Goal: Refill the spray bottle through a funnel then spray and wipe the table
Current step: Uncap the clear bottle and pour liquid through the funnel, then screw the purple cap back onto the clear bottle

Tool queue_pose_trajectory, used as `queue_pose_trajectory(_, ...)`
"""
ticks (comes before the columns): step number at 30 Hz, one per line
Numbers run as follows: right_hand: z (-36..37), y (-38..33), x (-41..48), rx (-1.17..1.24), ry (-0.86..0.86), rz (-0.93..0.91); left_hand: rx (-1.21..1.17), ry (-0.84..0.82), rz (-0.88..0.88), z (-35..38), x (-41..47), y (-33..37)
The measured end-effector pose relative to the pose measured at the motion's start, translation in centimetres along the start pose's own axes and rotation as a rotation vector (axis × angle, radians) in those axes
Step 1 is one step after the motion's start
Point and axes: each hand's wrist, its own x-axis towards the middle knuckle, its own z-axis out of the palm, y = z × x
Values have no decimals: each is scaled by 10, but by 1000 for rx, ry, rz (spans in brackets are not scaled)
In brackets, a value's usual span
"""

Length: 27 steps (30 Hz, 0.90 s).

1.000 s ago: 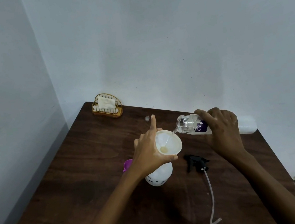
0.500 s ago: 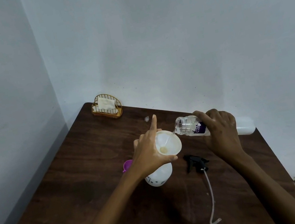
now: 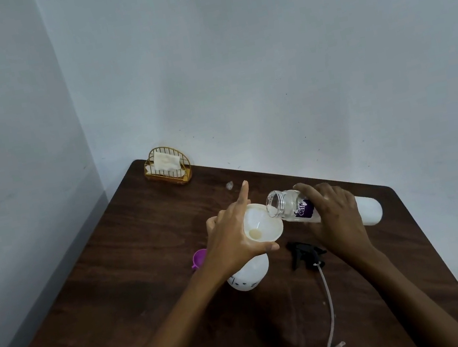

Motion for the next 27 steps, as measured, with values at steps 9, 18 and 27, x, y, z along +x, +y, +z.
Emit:
queue_pose_trajectory(9,-11,-2,0,661,-195,332,17,-17,19,-1,-1,-3)
queue_pose_trajectory(18,-23,20,3,1071,-161,575,-378,425,-63,-11,5,-34)
queue_pose_trajectory(27,-20,20,7,1231,-132,644,284,-464,-395,26,-11,-108)
